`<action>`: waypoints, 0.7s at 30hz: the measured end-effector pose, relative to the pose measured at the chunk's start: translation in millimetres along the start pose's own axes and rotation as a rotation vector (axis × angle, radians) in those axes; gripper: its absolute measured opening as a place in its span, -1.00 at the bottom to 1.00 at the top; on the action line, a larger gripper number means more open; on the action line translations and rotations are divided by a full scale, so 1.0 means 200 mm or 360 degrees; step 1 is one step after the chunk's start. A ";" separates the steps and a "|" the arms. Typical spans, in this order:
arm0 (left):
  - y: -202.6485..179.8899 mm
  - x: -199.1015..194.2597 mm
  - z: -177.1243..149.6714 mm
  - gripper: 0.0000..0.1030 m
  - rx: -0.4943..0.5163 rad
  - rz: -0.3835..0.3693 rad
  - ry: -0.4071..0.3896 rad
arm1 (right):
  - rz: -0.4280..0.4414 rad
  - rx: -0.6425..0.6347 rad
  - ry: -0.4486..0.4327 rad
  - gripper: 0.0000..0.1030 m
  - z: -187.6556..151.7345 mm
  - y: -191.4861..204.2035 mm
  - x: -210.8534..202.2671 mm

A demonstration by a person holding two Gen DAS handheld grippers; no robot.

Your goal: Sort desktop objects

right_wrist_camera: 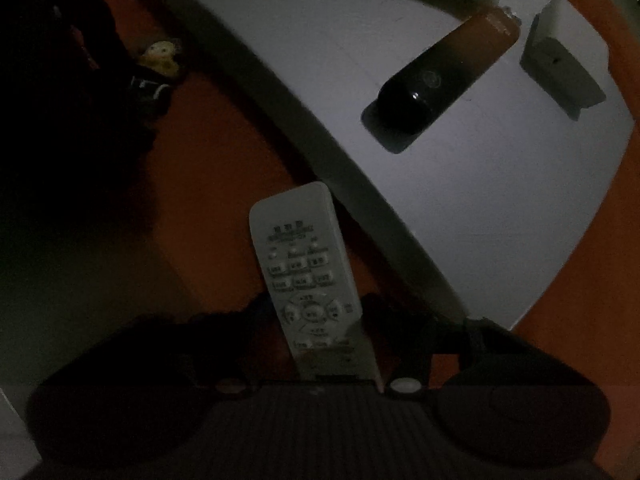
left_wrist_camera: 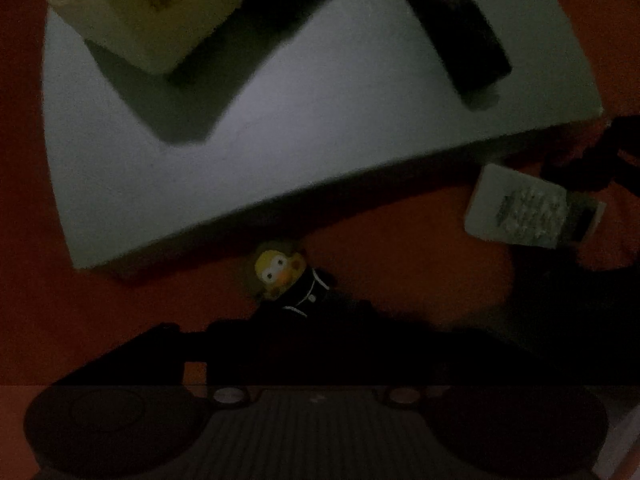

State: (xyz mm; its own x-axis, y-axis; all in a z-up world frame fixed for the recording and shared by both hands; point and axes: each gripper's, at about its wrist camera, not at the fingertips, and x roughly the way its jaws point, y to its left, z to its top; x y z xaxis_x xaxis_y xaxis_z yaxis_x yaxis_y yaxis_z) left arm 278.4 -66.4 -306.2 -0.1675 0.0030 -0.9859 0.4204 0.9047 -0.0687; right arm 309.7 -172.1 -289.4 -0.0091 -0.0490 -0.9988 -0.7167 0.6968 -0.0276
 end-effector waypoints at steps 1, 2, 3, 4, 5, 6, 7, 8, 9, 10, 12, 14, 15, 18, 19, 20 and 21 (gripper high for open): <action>0.00 -0.01 -0.02 -0.31 -0.0002 0.0001 -0.0037 | 0.0002 0.0003 -0.0012 0.00 0.00 -0.01 -0.01; 0.00 -0.03 -0.05 -0.32 -0.0001 0.0007 -0.0073 | 0.0010 0.0009 -0.0029 -0.01 -0.01 -0.02 -0.02; 0.00 -0.04 -0.07 -0.33 0.0014 0.0014 -0.0101 | 0.0020 0.0021 -0.0051 -0.05 -0.01 -0.03 -0.04; 0.00 -0.06 -0.10 -0.33 0.0028 0.0019 -0.0125 | 0.0023 0.0041 -0.0076 -0.08 -0.01 -0.04 -0.06; 0.01 -0.07 -0.12 -0.35 0.0031 0.0018 -0.0148 | 0.0021 0.0065 -0.0103 -0.09 -0.01 -0.05 -0.09; 0.01 -0.08 -0.14 -0.37 0.0033 0.0018 -0.0168 | 0.0018 0.0089 -0.0130 -0.11 -0.02 -0.07 -0.11; 0.01 -0.10 -0.17 -0.38 0.0034 0.0017 -0.0189 | 0.0013 0.0108 -0.0152 -0.13 -0.02 -0.08 -0.13; 0.02 -0.12 -0.19 -0.40 0.0034 0.0013 -0.0214 | 0.0006 0.0121 -0.0173 -0.13 -0.02 -0.09 -0.15; 0.02 -0.14 -0.21 -0.42 0.0034 0.0007 -0.0236 | -0.0003 0.0133 -0.0196 -0.13 -0.02 -0.10 -0.18; 0.02 -0.16 -0.24 -0.42 0.0034 0.0002 -0.0253 | -0.0007 0.0139 -0.0213 -0.14 -0.02 -0.11 -0.20; 0.03 -0.21 -0.28 -0.44 0.0037 -0.0007 -0.0284 | -0.0008 0.0155 -0.0261 -0.14 -0.02 -0.12 -0.26; 0.03 -0.26 -0.34 -0.45 0.0034 -0.0018 -0.0319 | -0.0012 0.0179 -0.0310 -0.14 -0.03 -0.14 -0.31; 0.02 -0.28 -0.35 -0.46 0.0038 -0.0015 -0.0342 | -0.0014 0.0192 -0.0334 -0.14 -0.04 -0.15 -0.33; 0.04 -0.35 -0.42 -0.47 0.0015 -0.0005 -0.0429 | -0.0043 0.0238 -0.0403 -0.14 -0.06 -0.06 -0.30; 0.05 -0.39 -0.41 -0.48 0.0011 -0.0010 -0.0444 | -0.0059 0.0255 -0.0425 -0.14 -0.07 0.01 -0.27; 0.06 -0.43 -0.41 -0.49 0.0006 -0.0019 -0.0458 | -0.0069 0.0273 -0.0445 -0.14 -0.07 0.03 -0.26; 0.06 -0.46 -0.41 -0.49 0.0002 -0.0028 -0.0472 | -0.0075 0.0290 -0.0463 -0.14 -0.07 0.01 -0.27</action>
State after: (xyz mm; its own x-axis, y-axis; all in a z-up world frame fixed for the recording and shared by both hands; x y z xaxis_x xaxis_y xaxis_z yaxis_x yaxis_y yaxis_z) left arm 224.8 -21.1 -203.0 0.0932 -0.1377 -0.9861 0.4207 0.9031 -0.0863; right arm 297.8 -178.0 -234.1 0.2393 0.1036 -0.9654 -0.5750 0.8163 -0.0549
